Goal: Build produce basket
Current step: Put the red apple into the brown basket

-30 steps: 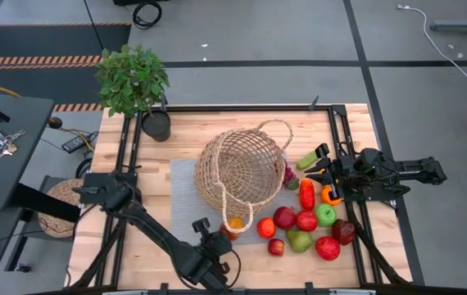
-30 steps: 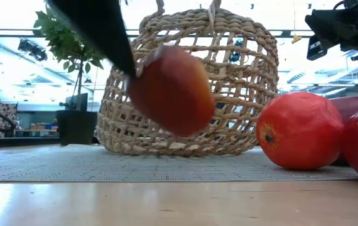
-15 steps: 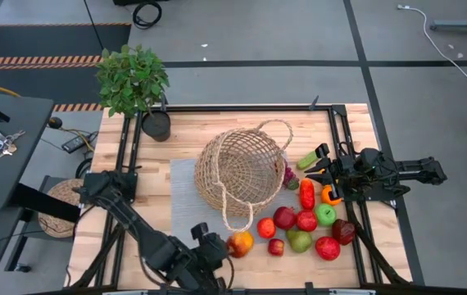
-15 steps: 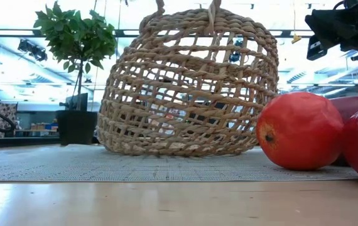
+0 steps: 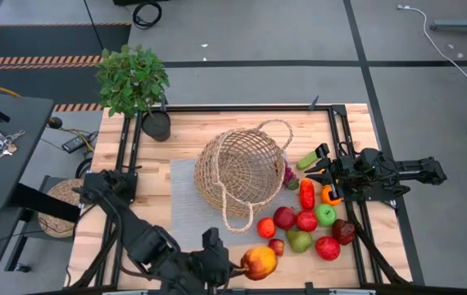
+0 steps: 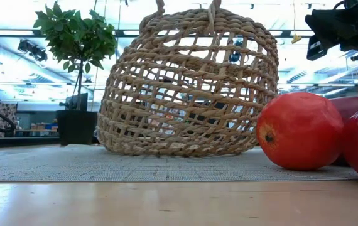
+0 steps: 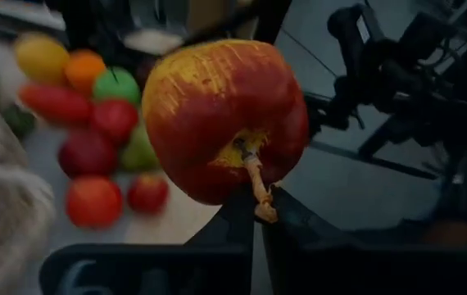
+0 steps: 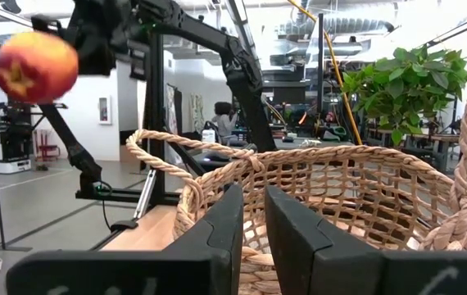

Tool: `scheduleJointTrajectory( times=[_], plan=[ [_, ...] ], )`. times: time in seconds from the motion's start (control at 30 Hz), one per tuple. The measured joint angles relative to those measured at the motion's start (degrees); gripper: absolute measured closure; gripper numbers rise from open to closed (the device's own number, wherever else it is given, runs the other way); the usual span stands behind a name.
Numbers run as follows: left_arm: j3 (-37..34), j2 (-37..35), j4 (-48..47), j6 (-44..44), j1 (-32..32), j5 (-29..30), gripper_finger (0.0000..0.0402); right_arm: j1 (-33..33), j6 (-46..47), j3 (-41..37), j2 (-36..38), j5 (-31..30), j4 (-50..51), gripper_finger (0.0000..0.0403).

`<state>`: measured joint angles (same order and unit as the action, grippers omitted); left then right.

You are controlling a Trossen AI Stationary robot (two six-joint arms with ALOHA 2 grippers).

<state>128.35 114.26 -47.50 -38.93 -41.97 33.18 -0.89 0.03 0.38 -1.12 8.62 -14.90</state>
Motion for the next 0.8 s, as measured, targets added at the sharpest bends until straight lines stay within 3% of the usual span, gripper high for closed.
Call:
scheduleJointTrajectory(
  times=[0.27,0.8],
  plan=[
    [3.0,0.0,-3.6,11.7,6.6,-0.2,0.0387,0.0,0.0,0.0,0.0,0.0,0.0,0.0341],
    [-0.4,0.2,-9.1,39.6,30.0,-19.3,0.0387,0.0,0.0,0.0,0.0,0.0,0.0,0.0341]
  ],
)
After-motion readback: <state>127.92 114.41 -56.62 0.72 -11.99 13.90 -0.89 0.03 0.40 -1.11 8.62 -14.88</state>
